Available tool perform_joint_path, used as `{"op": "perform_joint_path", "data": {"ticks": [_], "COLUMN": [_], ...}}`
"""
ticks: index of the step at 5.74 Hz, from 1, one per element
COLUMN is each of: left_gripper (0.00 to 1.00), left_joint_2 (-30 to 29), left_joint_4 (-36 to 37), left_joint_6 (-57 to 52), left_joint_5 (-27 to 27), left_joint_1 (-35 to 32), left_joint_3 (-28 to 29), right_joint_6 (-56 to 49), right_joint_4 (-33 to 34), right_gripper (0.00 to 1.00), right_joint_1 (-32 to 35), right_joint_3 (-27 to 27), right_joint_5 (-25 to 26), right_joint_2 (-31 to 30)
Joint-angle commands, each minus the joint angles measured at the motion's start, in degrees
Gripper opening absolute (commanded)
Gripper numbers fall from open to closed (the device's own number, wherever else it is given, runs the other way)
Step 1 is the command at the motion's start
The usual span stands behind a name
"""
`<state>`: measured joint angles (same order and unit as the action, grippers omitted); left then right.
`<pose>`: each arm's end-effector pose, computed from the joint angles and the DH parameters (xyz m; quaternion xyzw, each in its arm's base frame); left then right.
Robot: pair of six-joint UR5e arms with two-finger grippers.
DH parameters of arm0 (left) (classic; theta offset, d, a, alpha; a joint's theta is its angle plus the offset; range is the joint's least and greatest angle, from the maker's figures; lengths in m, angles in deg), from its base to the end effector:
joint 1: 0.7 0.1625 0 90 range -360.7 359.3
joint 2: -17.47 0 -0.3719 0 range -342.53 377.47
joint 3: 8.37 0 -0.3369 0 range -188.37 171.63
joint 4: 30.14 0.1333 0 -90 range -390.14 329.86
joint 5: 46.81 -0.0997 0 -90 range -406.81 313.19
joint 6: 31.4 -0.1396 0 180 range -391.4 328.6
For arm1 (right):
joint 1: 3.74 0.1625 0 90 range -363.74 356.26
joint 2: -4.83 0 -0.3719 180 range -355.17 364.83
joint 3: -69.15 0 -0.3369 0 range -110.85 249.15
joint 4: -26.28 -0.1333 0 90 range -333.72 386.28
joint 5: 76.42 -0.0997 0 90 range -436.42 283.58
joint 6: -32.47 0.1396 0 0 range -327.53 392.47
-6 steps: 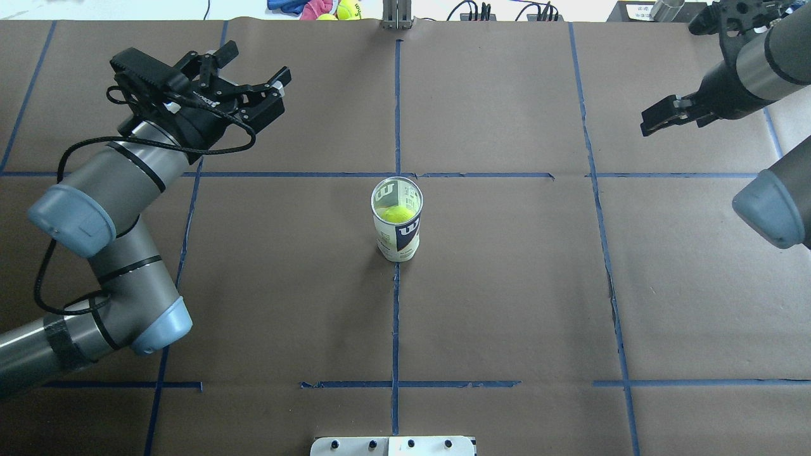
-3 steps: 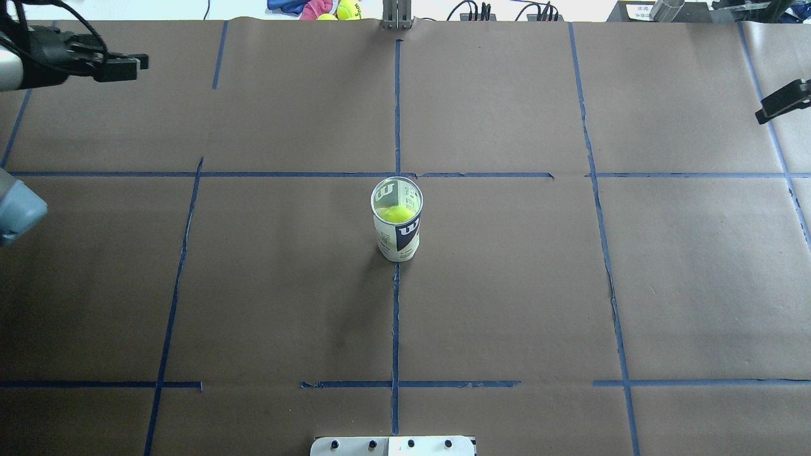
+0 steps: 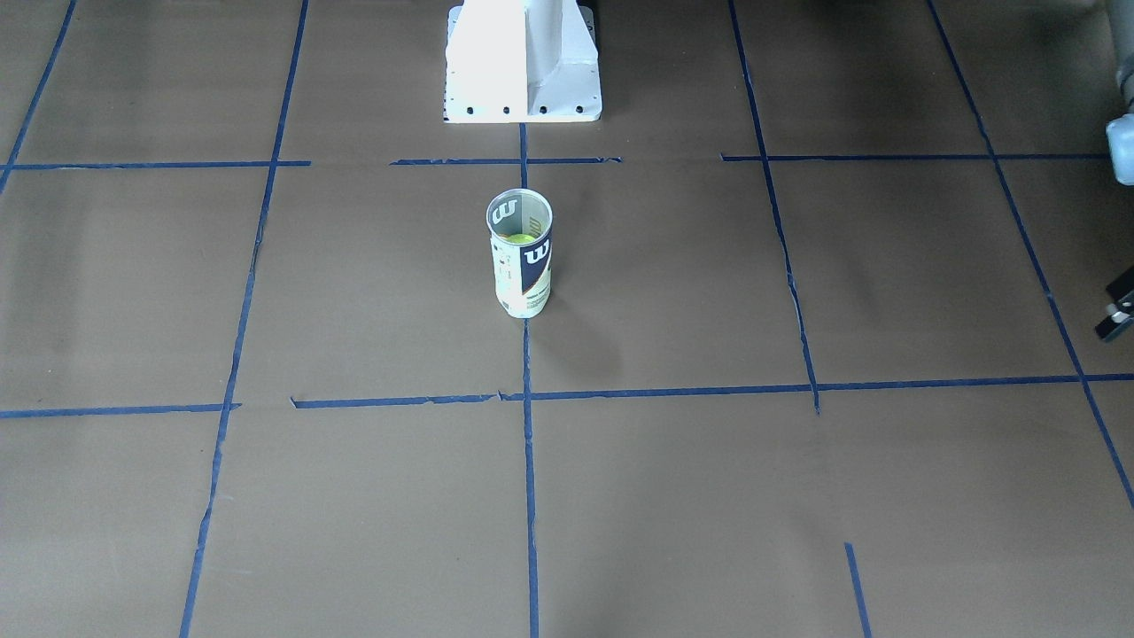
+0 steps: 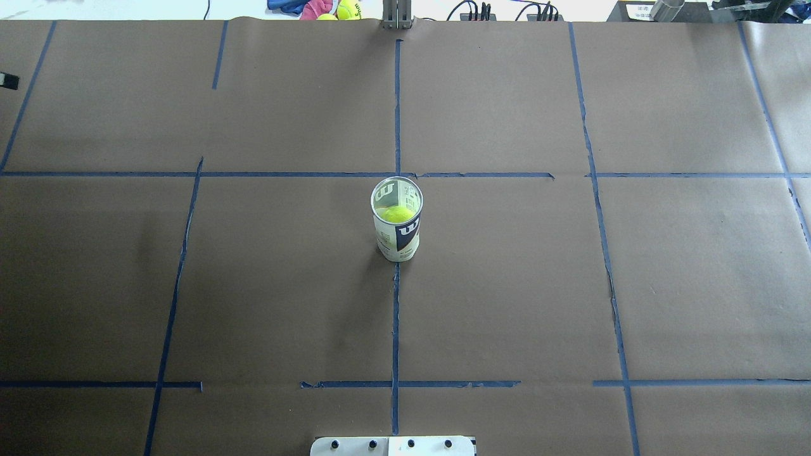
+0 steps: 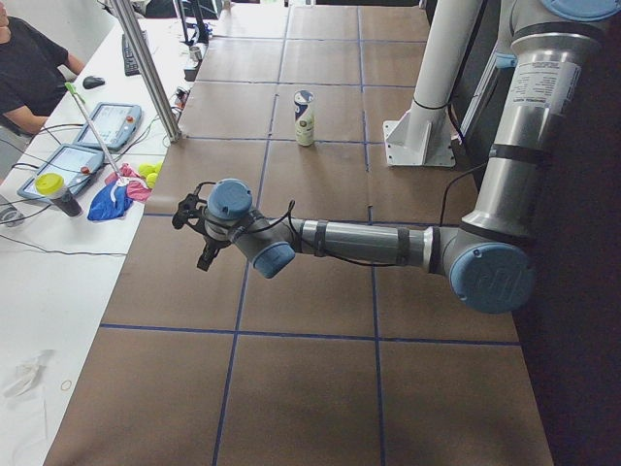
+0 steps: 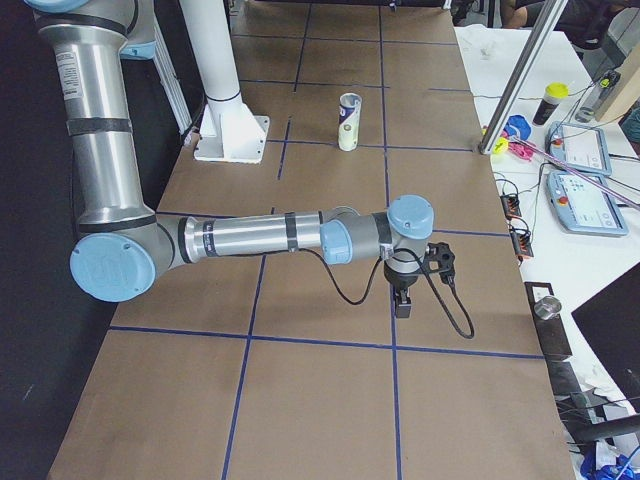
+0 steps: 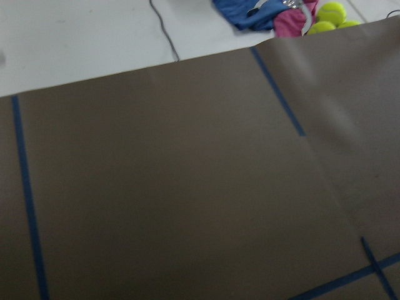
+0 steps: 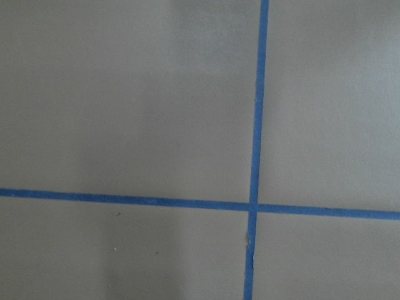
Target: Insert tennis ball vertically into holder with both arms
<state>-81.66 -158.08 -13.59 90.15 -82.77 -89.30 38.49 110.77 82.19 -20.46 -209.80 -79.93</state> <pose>0.0426 -0.5324 0.5430 0.2072 0.4338 0.0546 0.8752 0.0028 -0.4874 0.5862 0.0512 -0.3740 -0.0176 0.9258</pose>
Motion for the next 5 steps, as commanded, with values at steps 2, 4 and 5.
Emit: {"op": "perform_joint_path", "data": {"ticks": [2, 4, 5], "left_gripper": [0.94, 0.94, 0.94], "left_joint_2": [1.83, 1.83, 1.84], "left_joint_4": [21.37, 27.74, 30.18], "left_joint_6": [-15.75, -16.23, -16.23], "left_joint_5": [1.47, 3.14, 4.71], "left_joint_1": [-4.93, -5.82, -6.16], "left_joint_3": [-0.19, -1.5, -2.46], "right_joint_6": [-7.59, -9.0, -8.92], "right_joint_4": [7.73, 11.05, 11.05], "right_gripper": [1.0, 1.0, 1.0], "right_joint_1": [0.29, -0.42, -0.42], "right_joint_3": [-0.12, -0.57, -0.48], "right_joint_5": [-0.65, 1.54, 1.55], "right_joint_2": [-3.04, -2.42, -2.42]}}
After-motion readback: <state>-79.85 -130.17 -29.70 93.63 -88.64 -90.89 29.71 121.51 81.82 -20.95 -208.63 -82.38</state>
